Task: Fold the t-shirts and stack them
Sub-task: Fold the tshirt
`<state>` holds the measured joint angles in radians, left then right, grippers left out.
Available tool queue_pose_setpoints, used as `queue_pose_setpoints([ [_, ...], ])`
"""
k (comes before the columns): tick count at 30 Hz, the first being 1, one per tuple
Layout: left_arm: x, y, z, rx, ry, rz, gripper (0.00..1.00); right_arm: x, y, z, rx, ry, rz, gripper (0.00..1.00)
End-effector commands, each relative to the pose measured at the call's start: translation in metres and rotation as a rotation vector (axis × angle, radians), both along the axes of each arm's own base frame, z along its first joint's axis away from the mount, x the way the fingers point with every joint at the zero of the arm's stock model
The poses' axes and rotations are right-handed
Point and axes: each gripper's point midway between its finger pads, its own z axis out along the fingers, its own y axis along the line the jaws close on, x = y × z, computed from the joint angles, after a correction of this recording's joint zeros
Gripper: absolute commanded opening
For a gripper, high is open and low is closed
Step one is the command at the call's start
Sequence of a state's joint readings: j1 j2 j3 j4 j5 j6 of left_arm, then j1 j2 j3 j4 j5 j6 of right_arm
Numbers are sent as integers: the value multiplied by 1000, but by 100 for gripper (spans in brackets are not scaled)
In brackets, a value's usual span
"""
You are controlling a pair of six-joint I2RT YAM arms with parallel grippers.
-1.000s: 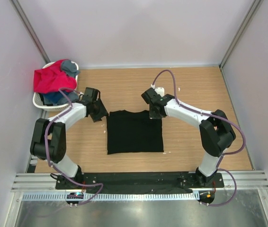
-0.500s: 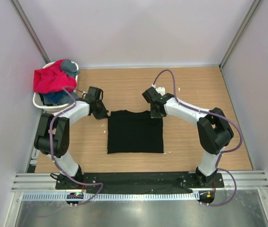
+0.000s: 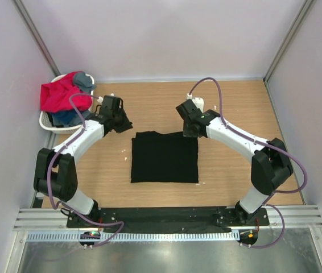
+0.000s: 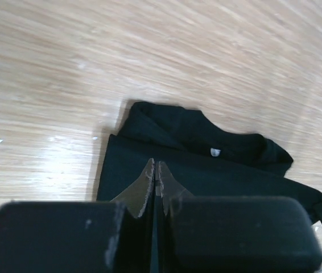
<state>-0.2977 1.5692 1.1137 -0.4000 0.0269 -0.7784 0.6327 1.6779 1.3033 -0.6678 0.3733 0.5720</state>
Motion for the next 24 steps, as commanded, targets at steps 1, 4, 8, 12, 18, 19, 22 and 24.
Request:
queue_pose_setpoints([
  [1,5,-5,19,7,-46,-11,0,6,-10,28,19,-88,-45,1],
  [4,0,3,5,42,6,34,1,3,-13,18,6,-64,-47,1],
  [8,-1,1,-19,40,62,44,34,1,-15,0,-24,-24,-42,1],
  [12,3,-3,-38,22,97,64,47,0,-16,-14,-46,5,-35,1],
  [18,4,-8,-58,8,142,80,45,3,-18,-18,-54,8,-36,1],
  [19,4,-8,-62,9,150,87,45,3,-19,-18,-56,8,-39,1],
  [22,5,-9,-67,4,158,101,41,4,-21,-19,-57,10,-45,1],
  [24,6,-11,-71,-7,162,103,40,5,-22,-20,-59,11,-47,1],
])
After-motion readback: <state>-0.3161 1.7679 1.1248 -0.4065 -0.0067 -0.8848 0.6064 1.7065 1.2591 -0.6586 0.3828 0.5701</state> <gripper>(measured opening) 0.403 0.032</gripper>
